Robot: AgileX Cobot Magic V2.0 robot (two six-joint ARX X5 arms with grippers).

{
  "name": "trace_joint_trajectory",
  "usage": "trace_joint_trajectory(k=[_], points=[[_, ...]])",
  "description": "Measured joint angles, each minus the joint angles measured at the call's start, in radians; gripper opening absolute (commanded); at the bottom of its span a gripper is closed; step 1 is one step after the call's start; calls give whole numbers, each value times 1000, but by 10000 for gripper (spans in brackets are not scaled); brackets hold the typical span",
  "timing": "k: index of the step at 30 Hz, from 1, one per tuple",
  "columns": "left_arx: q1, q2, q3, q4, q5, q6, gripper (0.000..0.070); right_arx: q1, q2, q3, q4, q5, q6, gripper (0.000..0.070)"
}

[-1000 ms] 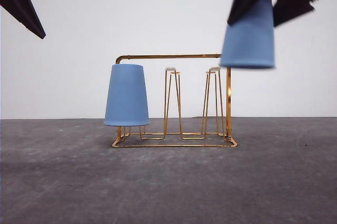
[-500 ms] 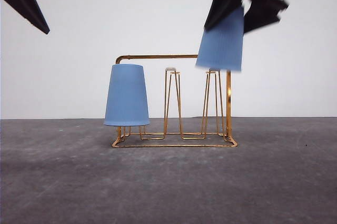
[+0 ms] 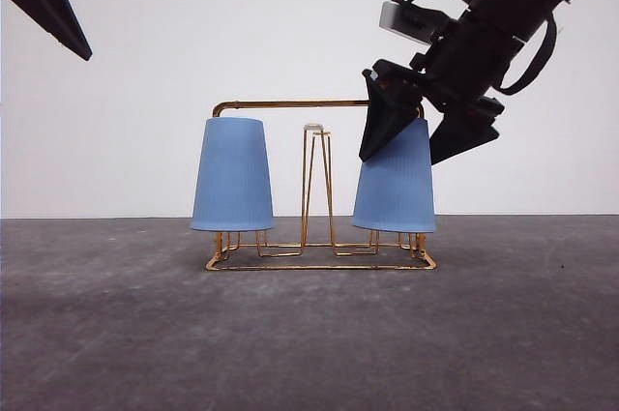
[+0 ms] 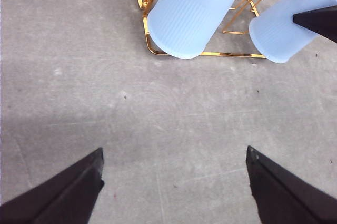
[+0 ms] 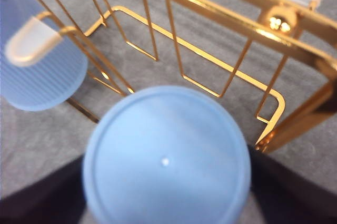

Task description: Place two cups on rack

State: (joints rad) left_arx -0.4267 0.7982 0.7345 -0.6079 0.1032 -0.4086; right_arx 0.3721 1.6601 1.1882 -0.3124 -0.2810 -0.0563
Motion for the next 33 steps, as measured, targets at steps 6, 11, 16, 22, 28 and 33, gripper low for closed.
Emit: trace_joint_trajectory(k=[6, 11, 16, 22, 28, 33], points=[[0, 0, 0, -12, 0, 24, 498, -6, -69, 125, -253, 0, 1, 639], [0, 0, 0, -28, 3, 43, 499, -6, -176, 180, -486, -7, 0, 609], [0, 0, 0, -56, 8, 66, 499, -6, -261, 86, -581, -7, 0, 579], [0, 0, 0, -63, 29, 117, 499, -6, -523, -203, -376, -7, 3, 570], [0, 0, 0, -60, 49, 154, 499, -6, -761, -499, -165, -6, 69, 561], [0, 0, 0, -58, 50, 178, 499, -6, -908, -683, -8, -6, 161, 561]])
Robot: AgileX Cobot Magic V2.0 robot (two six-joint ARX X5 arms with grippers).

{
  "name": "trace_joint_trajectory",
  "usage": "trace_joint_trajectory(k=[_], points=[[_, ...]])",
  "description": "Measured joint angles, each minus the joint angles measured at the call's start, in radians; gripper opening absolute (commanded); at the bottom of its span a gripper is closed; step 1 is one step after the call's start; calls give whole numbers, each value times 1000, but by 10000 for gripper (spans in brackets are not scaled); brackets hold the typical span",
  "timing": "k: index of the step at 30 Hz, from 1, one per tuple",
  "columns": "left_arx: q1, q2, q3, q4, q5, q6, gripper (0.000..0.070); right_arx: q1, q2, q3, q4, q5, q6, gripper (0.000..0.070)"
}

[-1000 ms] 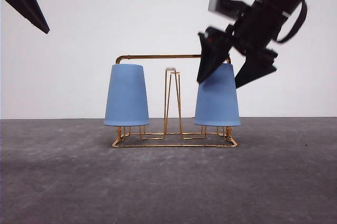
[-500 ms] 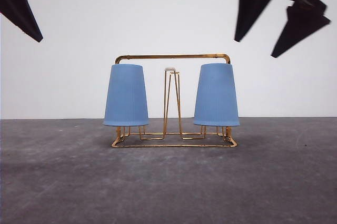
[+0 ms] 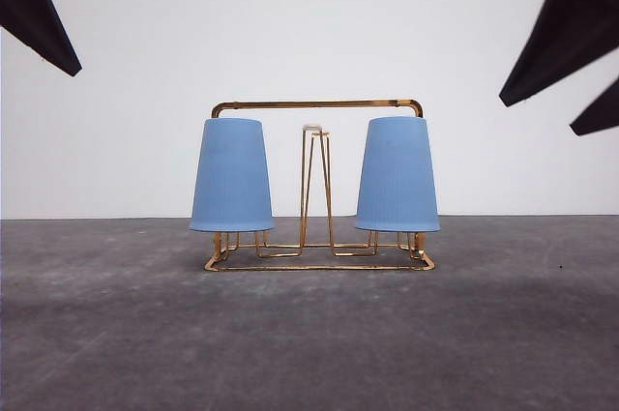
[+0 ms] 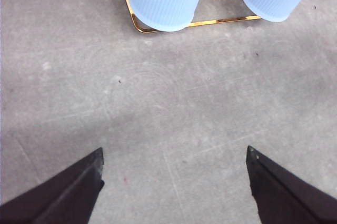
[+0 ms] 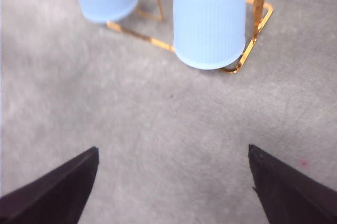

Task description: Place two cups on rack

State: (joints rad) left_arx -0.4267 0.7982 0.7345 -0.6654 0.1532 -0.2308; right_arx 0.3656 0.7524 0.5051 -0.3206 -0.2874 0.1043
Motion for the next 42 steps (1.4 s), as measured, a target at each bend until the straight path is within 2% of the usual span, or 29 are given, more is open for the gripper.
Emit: trace_joint_trajectory(k=[4, 5, 6, 7, 8, 9, 10, 28, 31, 37, 42], points=[[0, 0, 0, -1, 2, 5, 505, 0, -20, -51, 25, 0, 33, 559], [0, 0, 0, -2, 2, 5, 497, 0, -20, -51, 26, 0, 35, 540], [0, 0, 0, -2, 3, 5, 416, 0, -20, -51, 28, 0, 37, 434], [0, 0, 0, -1, 3, 4, 276, 0, -20, -51, 31, 0, 40, 263], [0, 0, 0, 0, 3, 5, 91, 0, -20, -51, 31, 0, 42, 78], [0, 0, 0, 1, 3, 5, 8, 0, -20, -51, 31, 1, 43, 16], [0, 0, 0, 3, 3, 4, 0, 0, -20, -51, 31, 1, 43, 40], [0, -2, 0, 11, 0, 6, 0, 0, -20, -51, 36, 0, 43, 38], [13, -51, -33, 57, 0, 52, 0, 0, -20, -51, 39, 0, 43, 38], [132, -324, -270, 268, 0, 114, 0, 0, -20, -51, 41, 0, 43, 38], [295, -551, -429, 310, -60, 149, 0, 0, -20, -51, 41, 0, 43, 38]])
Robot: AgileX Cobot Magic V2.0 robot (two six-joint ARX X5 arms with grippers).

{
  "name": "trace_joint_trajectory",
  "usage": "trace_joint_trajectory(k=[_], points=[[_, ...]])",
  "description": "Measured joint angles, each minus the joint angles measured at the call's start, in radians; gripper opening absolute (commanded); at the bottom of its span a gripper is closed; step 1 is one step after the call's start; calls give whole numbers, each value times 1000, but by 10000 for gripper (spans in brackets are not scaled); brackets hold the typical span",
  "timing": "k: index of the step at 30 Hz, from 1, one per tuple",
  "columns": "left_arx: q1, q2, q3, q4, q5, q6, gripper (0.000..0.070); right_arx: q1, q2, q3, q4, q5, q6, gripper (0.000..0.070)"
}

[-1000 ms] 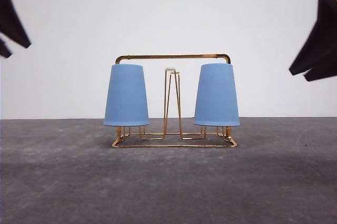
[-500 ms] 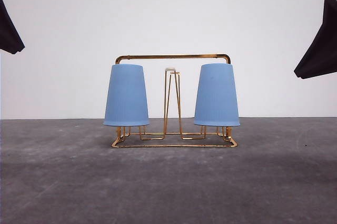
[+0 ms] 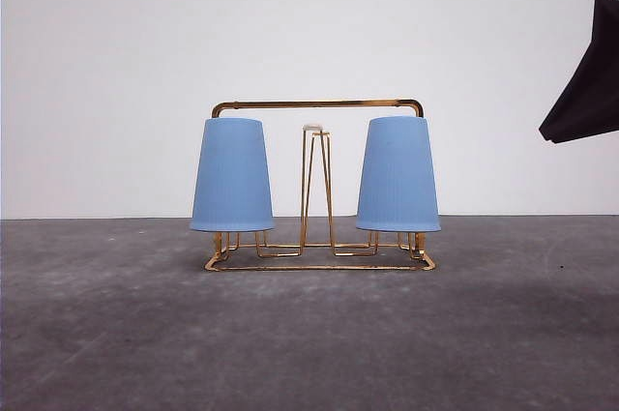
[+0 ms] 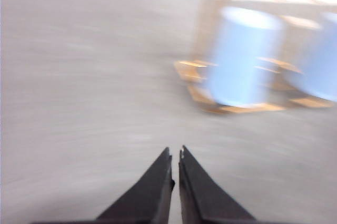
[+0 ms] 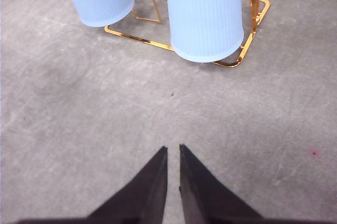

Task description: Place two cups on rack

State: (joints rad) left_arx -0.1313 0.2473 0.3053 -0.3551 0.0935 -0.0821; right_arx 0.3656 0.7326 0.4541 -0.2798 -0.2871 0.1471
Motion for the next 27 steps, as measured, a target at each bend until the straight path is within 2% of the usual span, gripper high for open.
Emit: trace_joint_trajectory(k=[4, 9, 16, 27], points=[[95, -111, -91, 1, -40, 12, 0, 0, 0, 0, 0, 0, 0, 38], [139, -216, -182, 13, -41, 12, 0, 0, 0, 0, 0, 0, 0, 38], [149, -244, -278, 175, -42, 12, 0, 0, 0, 0, 1, 0, 0, 38], [149, -243, -278, 178, -42, 12, 0, 0, 0, 0, 1, 0, 0, 38]])
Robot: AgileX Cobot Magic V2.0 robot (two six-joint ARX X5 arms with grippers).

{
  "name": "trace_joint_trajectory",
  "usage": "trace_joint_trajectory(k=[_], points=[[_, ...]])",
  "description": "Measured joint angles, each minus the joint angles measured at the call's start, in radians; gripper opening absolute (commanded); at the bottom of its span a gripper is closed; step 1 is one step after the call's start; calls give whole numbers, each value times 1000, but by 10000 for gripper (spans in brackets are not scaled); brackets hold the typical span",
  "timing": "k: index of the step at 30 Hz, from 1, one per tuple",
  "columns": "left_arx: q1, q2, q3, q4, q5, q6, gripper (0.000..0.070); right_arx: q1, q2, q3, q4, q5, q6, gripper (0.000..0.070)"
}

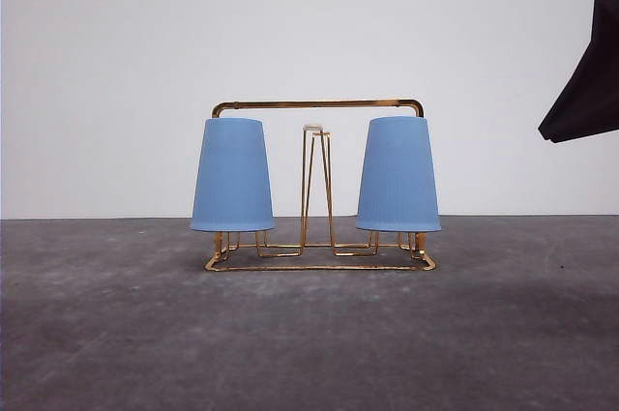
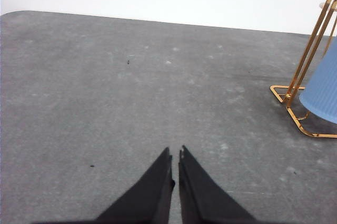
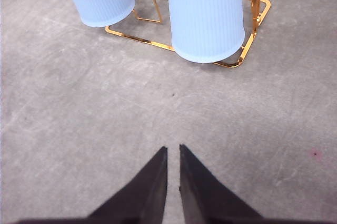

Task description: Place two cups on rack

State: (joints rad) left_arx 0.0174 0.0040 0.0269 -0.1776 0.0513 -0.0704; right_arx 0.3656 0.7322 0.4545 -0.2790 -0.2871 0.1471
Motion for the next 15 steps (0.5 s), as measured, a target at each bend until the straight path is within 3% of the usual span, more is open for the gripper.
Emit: trace_joint_trajectory(k=[9, 12, 15], points=[[0, 0, 0, 0, 0, 0, 0, 0, -9, 0, 0, 17, -6, 38], [0, 0, 0, 0, 0, 0, 0, -12, -75, -3, -20, 70, -57, 38], [0, 0, 0, 0, 0, 0, 0, -73, -174, -58, 44, 108, -93, 38]])
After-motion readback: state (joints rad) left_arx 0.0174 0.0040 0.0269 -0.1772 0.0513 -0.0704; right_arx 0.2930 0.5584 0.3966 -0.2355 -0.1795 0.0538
